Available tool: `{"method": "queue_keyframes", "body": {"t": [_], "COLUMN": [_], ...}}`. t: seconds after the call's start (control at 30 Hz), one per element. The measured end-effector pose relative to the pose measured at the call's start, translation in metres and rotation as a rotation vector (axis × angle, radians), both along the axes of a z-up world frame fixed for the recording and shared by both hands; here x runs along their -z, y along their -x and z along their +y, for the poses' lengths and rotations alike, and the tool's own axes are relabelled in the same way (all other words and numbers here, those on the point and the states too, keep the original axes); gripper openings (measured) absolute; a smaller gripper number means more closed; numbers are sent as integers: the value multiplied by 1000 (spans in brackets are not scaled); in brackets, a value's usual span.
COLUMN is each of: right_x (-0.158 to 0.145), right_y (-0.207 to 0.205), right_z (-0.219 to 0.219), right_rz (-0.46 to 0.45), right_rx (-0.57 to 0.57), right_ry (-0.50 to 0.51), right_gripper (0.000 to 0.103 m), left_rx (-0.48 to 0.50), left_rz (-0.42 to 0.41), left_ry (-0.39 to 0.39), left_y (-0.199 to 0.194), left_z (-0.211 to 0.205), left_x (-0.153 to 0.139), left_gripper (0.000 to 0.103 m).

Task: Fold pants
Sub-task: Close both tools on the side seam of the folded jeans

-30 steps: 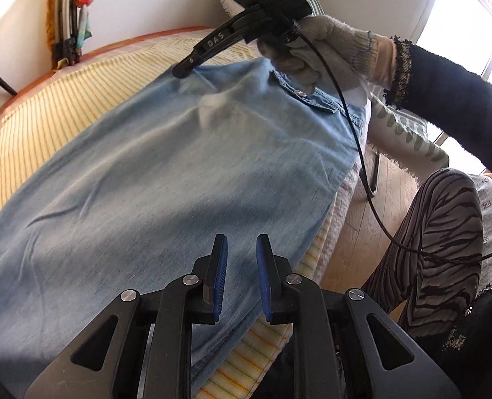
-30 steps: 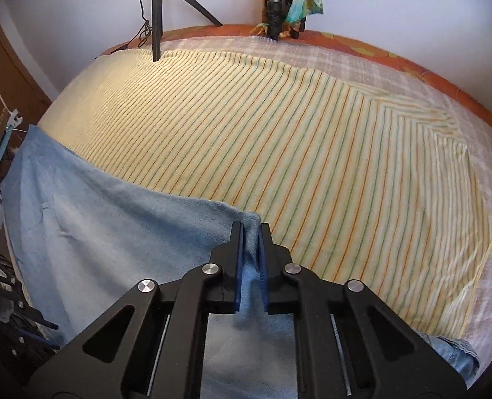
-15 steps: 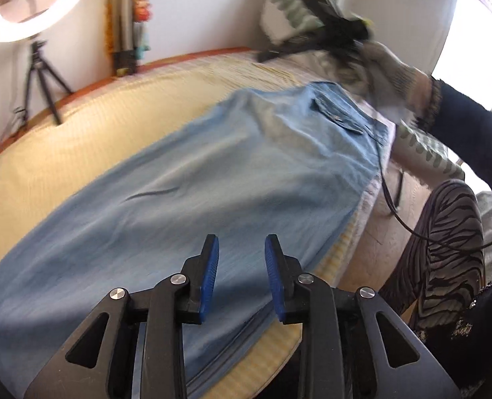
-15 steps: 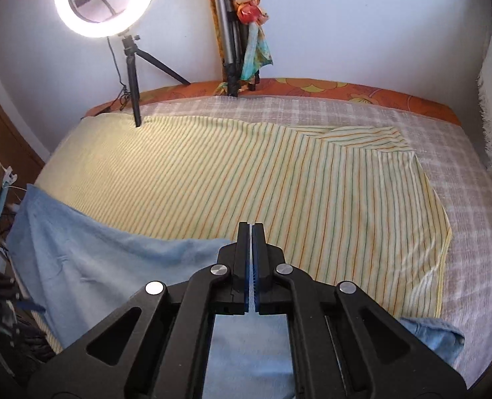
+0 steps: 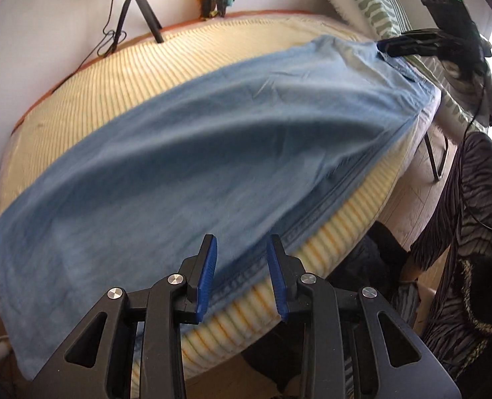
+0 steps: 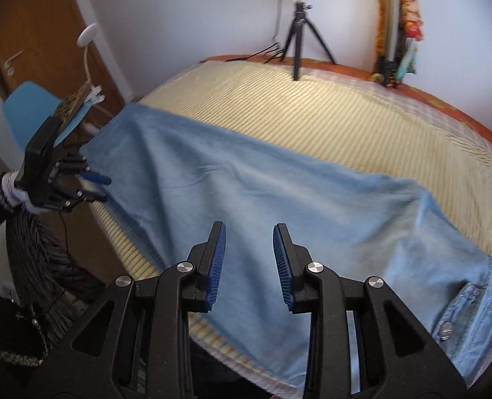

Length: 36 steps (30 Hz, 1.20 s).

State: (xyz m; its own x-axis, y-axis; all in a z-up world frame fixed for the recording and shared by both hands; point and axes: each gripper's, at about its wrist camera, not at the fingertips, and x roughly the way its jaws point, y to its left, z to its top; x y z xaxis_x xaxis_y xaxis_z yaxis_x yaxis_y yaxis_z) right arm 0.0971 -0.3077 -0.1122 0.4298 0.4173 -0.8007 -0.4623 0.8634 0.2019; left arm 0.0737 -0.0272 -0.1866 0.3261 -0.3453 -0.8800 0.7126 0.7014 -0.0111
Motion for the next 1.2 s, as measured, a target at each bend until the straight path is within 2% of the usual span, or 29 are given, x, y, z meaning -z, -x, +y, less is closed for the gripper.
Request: {"method": "queue_keyframes", "body": {"t": [0.23, 0.4, 0.43, 0.5, 0.7, 0.73, 0.77, 0.87, 1.03, 1.13, 1.2], "right_x": [35, 58, 63, 68, 83, 84, 84, 82, 66, 71, 81], "right_y": [23, 18, 16, 15, 19, 21, 21, 23, 32, 36, 31], "right_z": [98, 140, 146, 158, 172, 173, 174, 173, 175, 175, 175], "right_rz": [32, 47, 46, 42, 18, 3, -4, -3, 20, 16, 48], "right_rx": [-242, -325, -335, -355, -407, -409, -405, -408, -453, -455, -426], "right_ry": [58, 105, 118, 144, 242, 252, 256, 246, 182, 225, 248], "right_gripper": [31, 31, 31, 31, 31, 26, 16, 7, 5, 5, 5], "left_rx": [7, -12, -3, 15, 34, 33, 34, 43, 29, 19, 4], "left_rz": [-23, -23, -32, -48, -60, -64, -68, -85, -75, -15, -5], "left_ry": [-53, -46, -51, -63, -74, -75, -78, -87, -61, -34, -52], "left_y": [0, -5, -3, -1, -1, -1, -1, 2, 10, 14, 17], "left_z": [4, 9, 8, 7, 7, 7, 7, 7, 20, 29, 32], "left_x": [12, 18, 18, 19, 17, 17, 17, 15, 4, 10, 15], "left_gripper": [29, 29, 27, 12, 7, 6, 6, 4, 2, 2, 2]}}
